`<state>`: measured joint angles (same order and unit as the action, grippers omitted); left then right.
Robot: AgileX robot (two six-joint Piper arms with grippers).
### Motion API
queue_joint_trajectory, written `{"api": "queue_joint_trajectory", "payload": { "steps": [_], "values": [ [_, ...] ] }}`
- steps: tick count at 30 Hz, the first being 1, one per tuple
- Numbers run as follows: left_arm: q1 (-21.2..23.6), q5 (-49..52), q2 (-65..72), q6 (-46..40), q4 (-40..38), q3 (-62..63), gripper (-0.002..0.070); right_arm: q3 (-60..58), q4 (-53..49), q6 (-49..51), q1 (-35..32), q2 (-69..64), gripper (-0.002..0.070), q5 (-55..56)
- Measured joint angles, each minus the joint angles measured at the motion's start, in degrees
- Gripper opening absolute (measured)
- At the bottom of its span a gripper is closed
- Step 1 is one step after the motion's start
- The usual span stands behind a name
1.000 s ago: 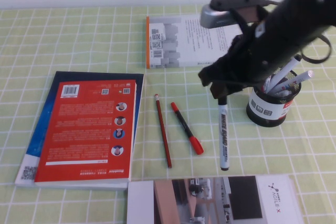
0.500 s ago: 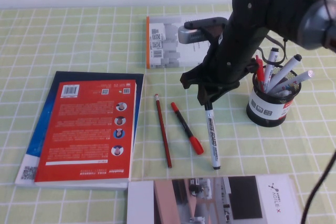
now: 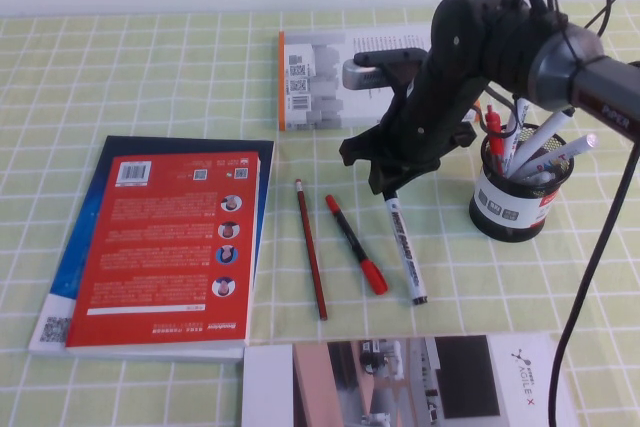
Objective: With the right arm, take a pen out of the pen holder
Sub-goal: Place the pen on the table
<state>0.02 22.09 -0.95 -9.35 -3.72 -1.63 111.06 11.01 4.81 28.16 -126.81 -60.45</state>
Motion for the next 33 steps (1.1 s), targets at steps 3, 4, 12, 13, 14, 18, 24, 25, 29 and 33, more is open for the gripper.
{"api": "queue_joint_trajectory", "payload": {
  "steps": [3, 4, 12, 13, 14, 18, 24, 25, 29, 33],
  "values": [
    [0.0, 0.0, 0.0, 0.0, 0.0, 0.0, -0.0005, 0.0, 0.1, 0.0, -0.1, -0.8, 0.0107, 2.0],
    [0.0, 0.0, 0.0, 0.0, 0.0, 0.0, -0.0005, 0.0, 0.2, 0.0, -0.1, -0.9, 0.0107, 2.5],
    [0.0, 0.0, 0.0, 0.0, 0.0, 0.0, -0.0005, 0.0, 1.6, 0.0, -0.1, -2.8, 0.0139, 5.2],
    [0.0, 0.0, 0.0, 0.0, 0.0, 0.0, -0.0005, 0.0, 1.7, 0.0, -0.1, -2.9, 0.0156, 5.2],
    [0.0, 0.0, 0.0, 0.0, 0.0, 0.0, -0.0005, 0.0, 1.7, 0.0, -0.1, -3.0, 0.017, 5.3],
    [0.0, 0.0, 0.0, 0.0, 0.0, 0.0, -0.0005, 0.0, 1.7, 0.0, -0.1, -3.0, 0.0223, 5.4],
    [0.0, 0.0, 0.0, 0.0, 0.0, 0.0, -0.0005, 0.0, 1.5, 0.0, 0.0, -1.7, 0.0237, 4.5],
    [0.0, 0.0, 0.0, 0.0, 0.0, 0.0, -0.0005, 0.0, 0.9, 0.0, 0.1, -0.9, 0.0233, 4.0],
    [0.0, 0.0, 0.0, 0.0, 0.0, 0.0, -0.0005, -0.3, -2.2, 0.0, 1.7, 3.9, 0.0165, 1.8],
    [0.0, 0.0, 0.0, 0.0, 0.0, 0.0, -0.0005, -5.1, -5.2, 0.0, 4.3, 12.1, 0.0043, 2.4]
  ]
}}
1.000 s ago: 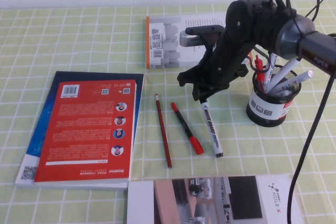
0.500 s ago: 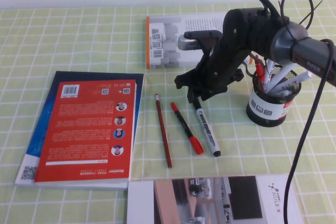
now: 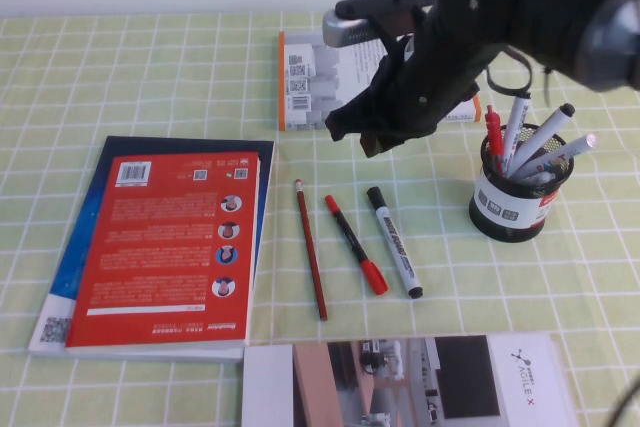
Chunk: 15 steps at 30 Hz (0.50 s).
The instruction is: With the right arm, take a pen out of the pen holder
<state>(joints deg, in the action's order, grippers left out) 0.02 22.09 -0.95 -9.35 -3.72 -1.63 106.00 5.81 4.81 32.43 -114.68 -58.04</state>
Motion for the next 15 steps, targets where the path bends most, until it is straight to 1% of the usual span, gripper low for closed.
{"api": "queue_joint_trajectory", "payload": {
  "steps": [2, 5, 12, 15],
  "values": [
    [0.0, 0.0, 0.0, 0.0, 0.0, 0.0, -0.0005, -5.0, -0.7, 0.0, 0.6, 5.3, 0.0013, 2.0],
    [0.0, 0.0, 0.0, 0.0, 0.0, 0.0, -0.0005, -14.7, -1.1, 0.0, 0.7, 13.8, -0.0005, 6.1],
    [0.0, 0.0, 0.0, 0.0, 0.0, 0.0, -0.0005, -34.4, -2.5, 0.0, 0.7, 33.5, -0.0011, 12.5],
    [0.0, 0.0, 0.0, 0.0, 0.0, 0.0, -0.0005, -41.1, -5.0, 2.2, 0.7, 41.1, -0.0012, 14.1]
  ]
}}
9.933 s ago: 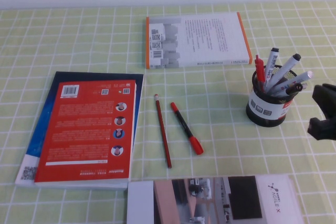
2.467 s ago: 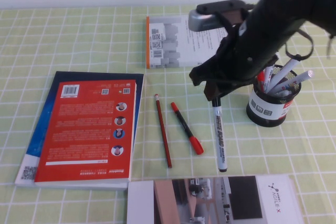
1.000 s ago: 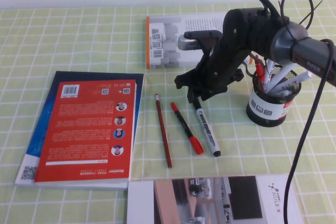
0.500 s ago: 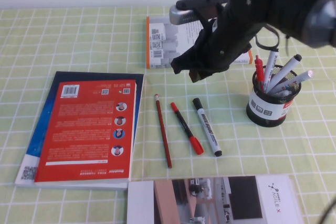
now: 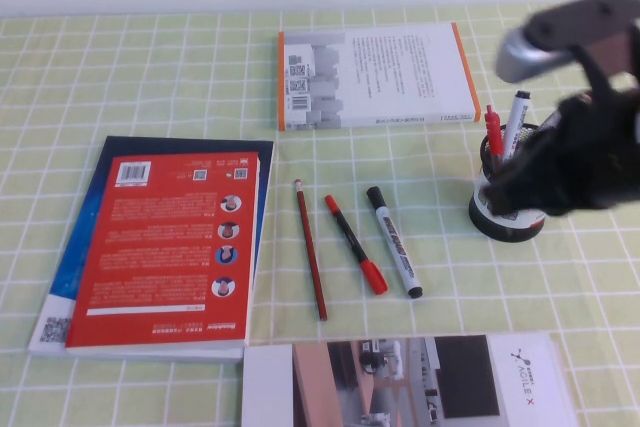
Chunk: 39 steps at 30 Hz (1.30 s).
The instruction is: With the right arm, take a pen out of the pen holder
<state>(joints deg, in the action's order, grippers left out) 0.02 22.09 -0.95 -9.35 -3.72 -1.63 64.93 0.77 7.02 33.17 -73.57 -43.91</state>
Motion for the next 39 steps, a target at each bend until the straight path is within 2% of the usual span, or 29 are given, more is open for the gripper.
{"api": "queue_joint_trajectory", "payload": {
  "steps": [6, 14, 19, 28, 39],
  "values": [
    [0.0, 0.0, 0.0, 0.0, 0.0, 0.0, -0.0005, -10.7, -2.6, 3.3, 0.0, 11.9, -0.0012, 1.5],
    [0.0, 0.0, 0.0, 0.0, 0.0, 0.0, -0.0005, -19.4, -2.8, 3.4, 0.0, 25.4, -0.0012, 1.8],
    [0.0, 0.0, 0.0, 0.0, 0.0, 0.0, -0.0005, -22.5, -2.7, 3.4, 0.0, 31.3, -0.0012, -5.6],
    [0.0, 0.0, 0.0, 0.0, 0.0, 0.0, -0.0005, -23.1, -2.2, -0.5, 0.0, 34.3, -0.0012, -12.4],
    [0.0, 0.0, 0.0, 0.0, 0.0, 0.0, -0.0005, -23.2, -4.9, -2.1, -0.3, 34.4, -0.0012, -7.2]
  ]
}}
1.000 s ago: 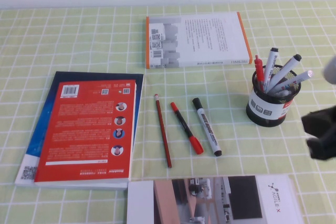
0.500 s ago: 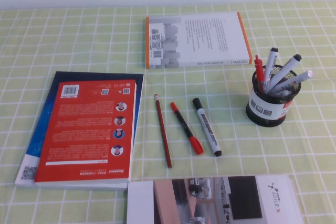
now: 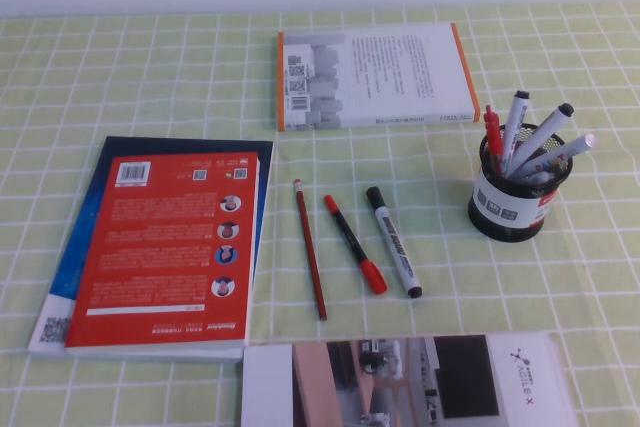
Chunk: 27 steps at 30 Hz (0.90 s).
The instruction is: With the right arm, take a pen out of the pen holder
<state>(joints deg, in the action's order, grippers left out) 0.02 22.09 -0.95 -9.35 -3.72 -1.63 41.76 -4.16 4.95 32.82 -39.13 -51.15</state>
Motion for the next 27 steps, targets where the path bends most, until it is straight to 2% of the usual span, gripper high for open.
{"api": "queue_joint_trajectory", "payload": {
  "steps": [3, 6, 14, 21, 27],
  "values": [
    [0.0, 0.0, 0.0, 0.0, 0.0, 0.0, -0.0005, -0.8, -0.2, -0.1, -2.5, 0.7, -0.0012, 2.8],
    [0.0, 0.0, 0.0, 0.0, 0.0, 0.0, -0.0005, -4.6, -0.1, -0.3, -8.2, 3.0, -0.0012, 8.3],
    [0.0, 0.0, 0.0, 0.0, 0.0, 0.0, -0.0005, -24.9, 0.3, -0.3, -22.2, 14.3, -0.0012, 32.6],
    [0.0, 0.0, 0.0, 0.0, 0.0, 0.0, -0.0005, -39.3, 0.5, -0.3, -30.3, 25.2, -0.0012, 45.2],
    [0.0, 0.0, 0.0, 0.0, 0.0, 0.0, -0.0005, -43.2, 0.5, -0.3, -31.8, 32.2, -0.0012, 48.3]
  ]
}}
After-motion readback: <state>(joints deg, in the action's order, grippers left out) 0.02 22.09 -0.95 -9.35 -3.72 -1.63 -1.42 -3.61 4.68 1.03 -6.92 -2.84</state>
